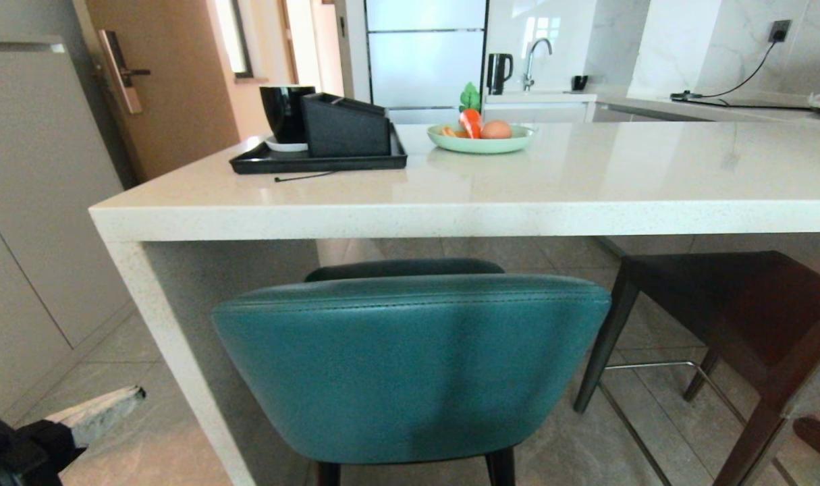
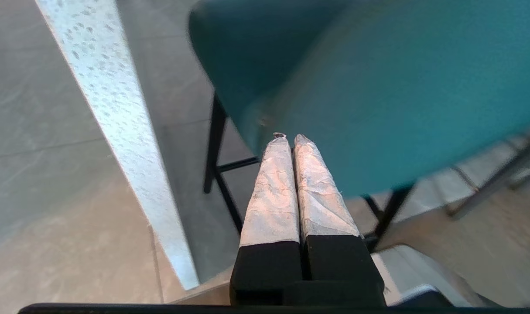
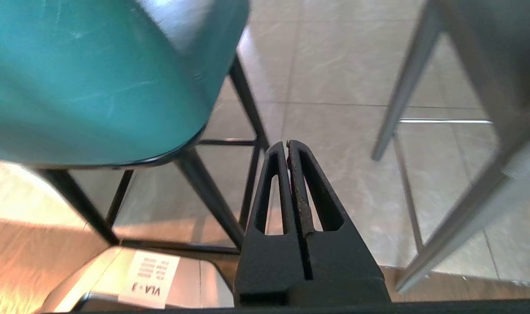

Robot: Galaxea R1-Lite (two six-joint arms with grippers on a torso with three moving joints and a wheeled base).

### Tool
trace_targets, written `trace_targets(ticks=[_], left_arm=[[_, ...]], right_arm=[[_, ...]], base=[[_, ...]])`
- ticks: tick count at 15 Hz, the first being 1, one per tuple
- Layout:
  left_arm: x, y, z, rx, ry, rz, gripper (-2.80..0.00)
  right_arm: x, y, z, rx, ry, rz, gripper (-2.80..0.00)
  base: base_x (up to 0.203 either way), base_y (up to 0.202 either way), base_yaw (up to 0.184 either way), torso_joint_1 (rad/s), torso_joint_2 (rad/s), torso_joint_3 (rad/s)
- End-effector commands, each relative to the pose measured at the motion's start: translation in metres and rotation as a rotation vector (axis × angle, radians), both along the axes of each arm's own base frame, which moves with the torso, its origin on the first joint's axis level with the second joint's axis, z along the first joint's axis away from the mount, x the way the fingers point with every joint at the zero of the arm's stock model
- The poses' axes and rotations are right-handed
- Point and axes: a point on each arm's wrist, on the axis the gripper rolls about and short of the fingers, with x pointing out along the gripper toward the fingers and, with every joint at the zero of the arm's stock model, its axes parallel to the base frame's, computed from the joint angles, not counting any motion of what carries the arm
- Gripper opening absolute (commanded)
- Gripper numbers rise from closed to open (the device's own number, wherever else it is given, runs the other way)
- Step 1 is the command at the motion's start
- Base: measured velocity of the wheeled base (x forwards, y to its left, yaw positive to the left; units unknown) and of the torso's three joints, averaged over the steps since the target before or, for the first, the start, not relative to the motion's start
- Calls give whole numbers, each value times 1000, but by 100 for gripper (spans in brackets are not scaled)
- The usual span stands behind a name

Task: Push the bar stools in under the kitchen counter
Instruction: Pull the blue chair out from under the dining table

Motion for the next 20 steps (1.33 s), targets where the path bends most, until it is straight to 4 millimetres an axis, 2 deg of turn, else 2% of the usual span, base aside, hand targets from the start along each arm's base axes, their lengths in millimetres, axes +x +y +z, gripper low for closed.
trace_targets(ticks=[1, 6, 13, 20], left_arm=[[32, -3, -12, 9, 80, 1, -280], [54, -17, -21, 33, 128, -35, -280], [110, -26, -47, 66, 55, 94, -280], [113, -32, -52, 64, 56, 76, -280]], right_arm=[[22, 5, -3, -6, 74, 60, -280], [45, 14, 2, -1, 108, 122, -280], [71, 26, 3, 4, 93, 179, -280], [101, 41, 5, 18, 38, 213, -280]], base=[[0, 0, 0, 0, 0, 0], [0, 0, 0, 0, 0, 0], [0, 0, 0, 0, 0, 0], [0, 0, 0, 0, 0, 0]])
